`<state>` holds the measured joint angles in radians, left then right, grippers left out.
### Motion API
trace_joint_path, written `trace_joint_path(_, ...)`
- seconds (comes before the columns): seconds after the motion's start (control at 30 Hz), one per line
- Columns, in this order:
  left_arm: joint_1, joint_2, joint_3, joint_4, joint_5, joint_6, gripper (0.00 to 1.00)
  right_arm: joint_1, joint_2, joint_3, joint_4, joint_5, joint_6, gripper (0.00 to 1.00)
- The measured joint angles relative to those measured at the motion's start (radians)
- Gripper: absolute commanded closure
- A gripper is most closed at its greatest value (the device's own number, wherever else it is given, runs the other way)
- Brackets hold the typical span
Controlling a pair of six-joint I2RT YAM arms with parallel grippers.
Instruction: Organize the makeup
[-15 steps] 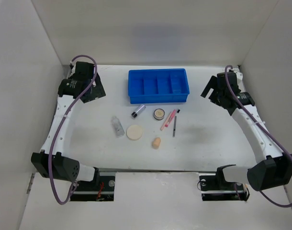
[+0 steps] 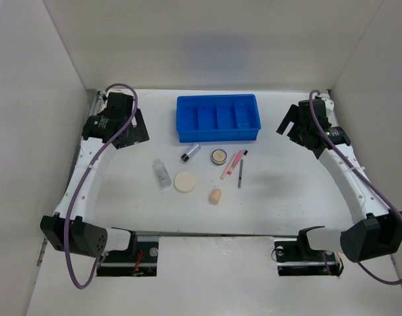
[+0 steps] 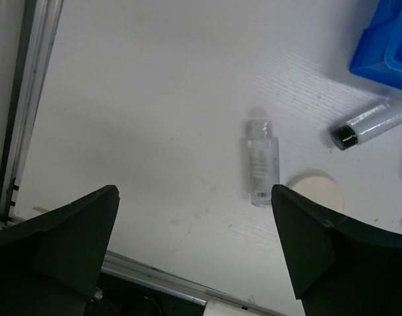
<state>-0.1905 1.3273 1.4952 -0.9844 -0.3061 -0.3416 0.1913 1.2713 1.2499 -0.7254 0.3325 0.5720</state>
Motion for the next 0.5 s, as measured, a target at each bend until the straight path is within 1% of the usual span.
trace_joint_path(0.1,-0.016,-0.027,-0.062,0.018,0.023,-0.01,0.03,0.0,0.0,-0.001,0.0,0.0,0.0,0.0)
trace_joint_path(0.17,-0.036,-0.048,-0.137,0.044,0.039,-0.037,0.05,0.0,0.0,-0.006,0.004,-0.007,0.0,0.0)
trace_joint_path(0.27,-0.08,-0.052,-0.241,0.06,0.062,-0.103,0.12,0.0,0.0,-0.026,0.014,-0.029,0.0,0.0)
trace_joint_path(0.43,-0.13,-0.047,-0.409,0.122,0.107,-0.208,0.14,0.0,0.0,-0.039,0.021,-0.051,0.0,0.0)
trace_joint_path(0.5,-0.138,-0.027,-0.449,0.15,0.122,-0.239,0.16,0.0,0.0,-0.04,0.027,-0.054,0.0,0.0)
